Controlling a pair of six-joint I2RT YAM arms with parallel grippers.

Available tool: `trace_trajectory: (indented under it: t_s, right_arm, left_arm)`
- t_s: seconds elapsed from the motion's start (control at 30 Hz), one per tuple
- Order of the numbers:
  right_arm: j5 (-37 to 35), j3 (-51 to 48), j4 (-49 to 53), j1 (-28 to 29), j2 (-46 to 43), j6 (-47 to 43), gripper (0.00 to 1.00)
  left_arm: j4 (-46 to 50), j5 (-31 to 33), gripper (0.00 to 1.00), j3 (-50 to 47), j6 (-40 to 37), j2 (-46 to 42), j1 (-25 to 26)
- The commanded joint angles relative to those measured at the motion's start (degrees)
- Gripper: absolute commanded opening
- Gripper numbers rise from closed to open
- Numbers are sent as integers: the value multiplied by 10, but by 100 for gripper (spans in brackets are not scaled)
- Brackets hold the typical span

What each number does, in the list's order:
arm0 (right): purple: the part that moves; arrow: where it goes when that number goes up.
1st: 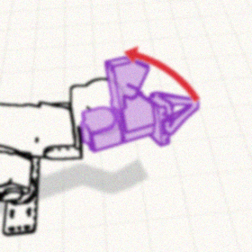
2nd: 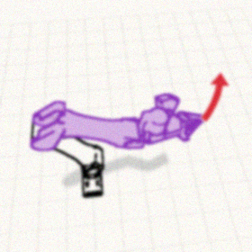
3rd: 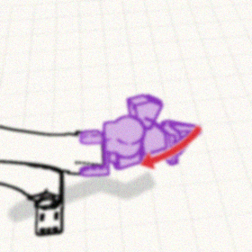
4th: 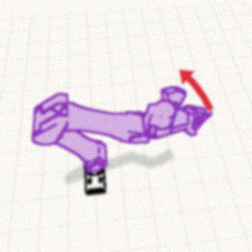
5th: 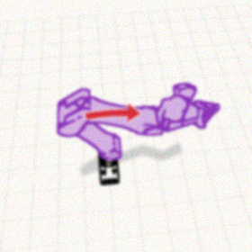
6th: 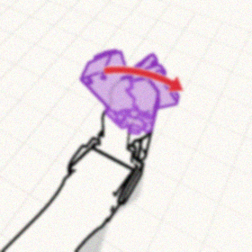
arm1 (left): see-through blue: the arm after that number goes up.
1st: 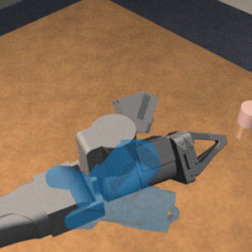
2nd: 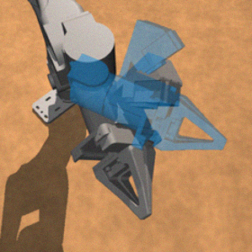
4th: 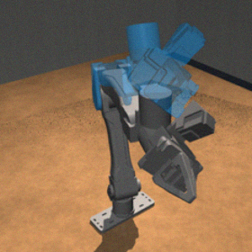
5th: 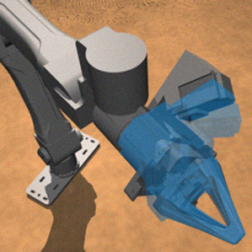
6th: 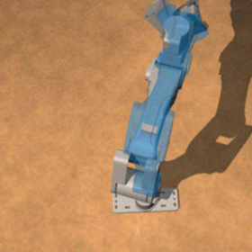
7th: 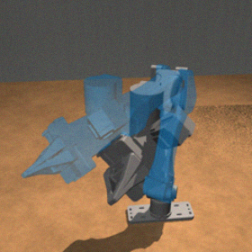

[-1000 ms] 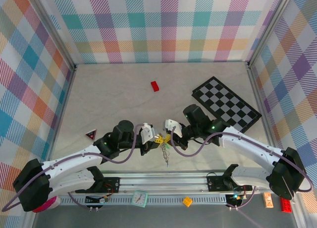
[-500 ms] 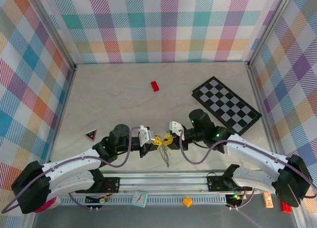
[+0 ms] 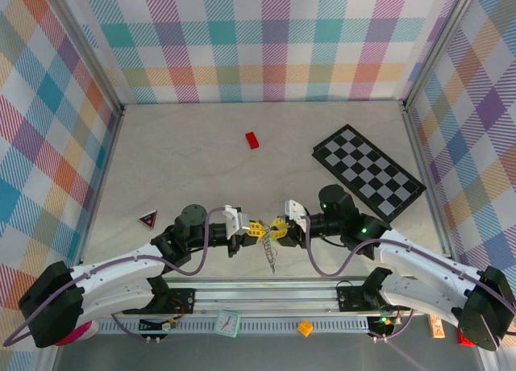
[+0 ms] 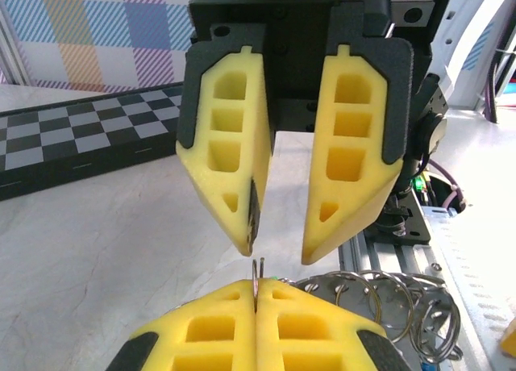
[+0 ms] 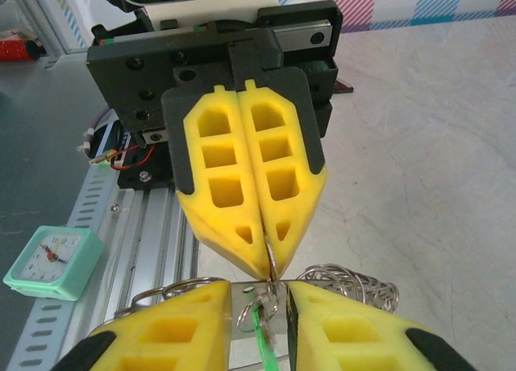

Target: Put the keys on the keyring

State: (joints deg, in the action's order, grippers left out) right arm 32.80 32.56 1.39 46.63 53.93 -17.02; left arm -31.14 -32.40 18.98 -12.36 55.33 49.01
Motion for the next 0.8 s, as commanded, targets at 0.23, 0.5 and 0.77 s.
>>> trace_trajectory:
  t_s: [0.23,0.5,0.77]
  right_arm:
    - [22,9,-29,-3,29,14,21]
    - [32,3,-34,-4,16,17,16]
    - [54,16,-54,-4,43,24,1]
  left_arm:
    - [-64,-29,0,-6,8,4,3]
    - [-70,-38,0,-7,8,7,2]
    - [-88,-37,0,-8,20,10,3]
